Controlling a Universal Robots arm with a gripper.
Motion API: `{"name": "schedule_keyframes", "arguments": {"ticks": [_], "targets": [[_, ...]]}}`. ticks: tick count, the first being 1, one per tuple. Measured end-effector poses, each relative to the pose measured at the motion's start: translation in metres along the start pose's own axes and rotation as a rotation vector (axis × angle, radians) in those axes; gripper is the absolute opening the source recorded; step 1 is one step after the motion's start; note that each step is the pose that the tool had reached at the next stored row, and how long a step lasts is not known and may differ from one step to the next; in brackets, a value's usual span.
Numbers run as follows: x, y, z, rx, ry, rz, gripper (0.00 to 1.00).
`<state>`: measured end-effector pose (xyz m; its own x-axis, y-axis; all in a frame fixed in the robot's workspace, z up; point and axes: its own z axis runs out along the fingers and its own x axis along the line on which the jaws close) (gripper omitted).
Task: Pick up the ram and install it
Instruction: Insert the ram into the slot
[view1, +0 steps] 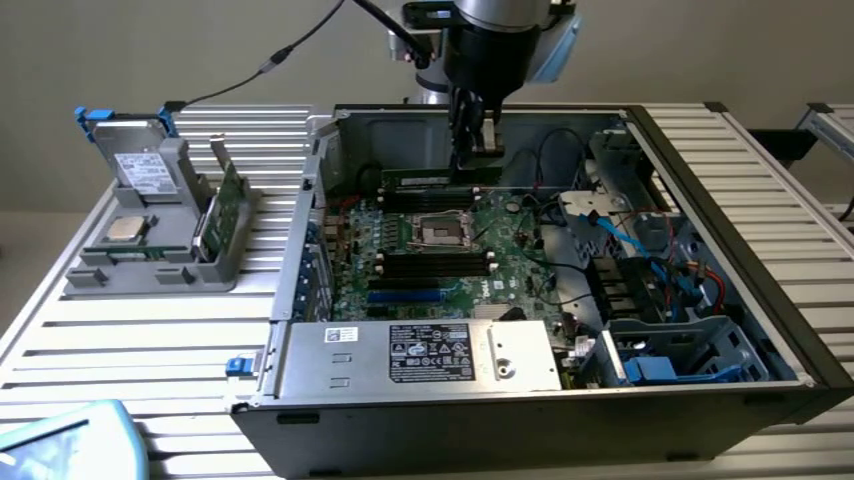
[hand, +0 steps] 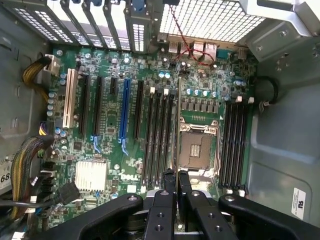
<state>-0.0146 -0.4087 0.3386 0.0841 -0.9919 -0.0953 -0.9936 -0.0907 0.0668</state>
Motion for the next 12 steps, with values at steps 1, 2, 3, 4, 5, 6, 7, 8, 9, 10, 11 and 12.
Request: {"name": "schedule_keyframes", "arguments": {"ticks": [1, 2, 3, 4, 5, 6, 7, 8, 9, 10, 11, 12], "targets": [[0.000, -0.0001, 0.0017, 0.0002, 0.0000, 0.001, 0.14], [0.000, -0.0003, 0.0035, 0.0009, 0.0000, 0.005, 0.14], [0.001, -0.0004, 0.0051, 0.0019, -0.0004, 0.012, 0.14], [0.001, -0.0005, 0.0064, 0.0033, -0.0007, 0.021, 0.14], [0.001, -0.0006, 0.0075, 0.0050, -0.0008, 0.032, 0.14], [0.001, -0.0007, 0.0085, 0.0071, -0.0010, 0.044, 0.14], [0.001, -0.0007, 0.0094, 0.0090, -0.0010, 0.054, 0.14], [0.001, -0.0007, 0.0101, 0.0112, 0.0000, 0.066, 0.14], [0.001, -0.0008, 0.0106, 0.0132, 0.0019, 0.074, 0.14], [0.001, -0.0008, 0.0111, 0.0151, 0.0055, 0.082, 0.14], [0.001, -0.0008, 0.0114, 0.0168, 0.0112, 0.089, 0.14], [0.001, -0.0008, 0.0118, 0.0174, 0.0188, 0.095, 0.14]]}}
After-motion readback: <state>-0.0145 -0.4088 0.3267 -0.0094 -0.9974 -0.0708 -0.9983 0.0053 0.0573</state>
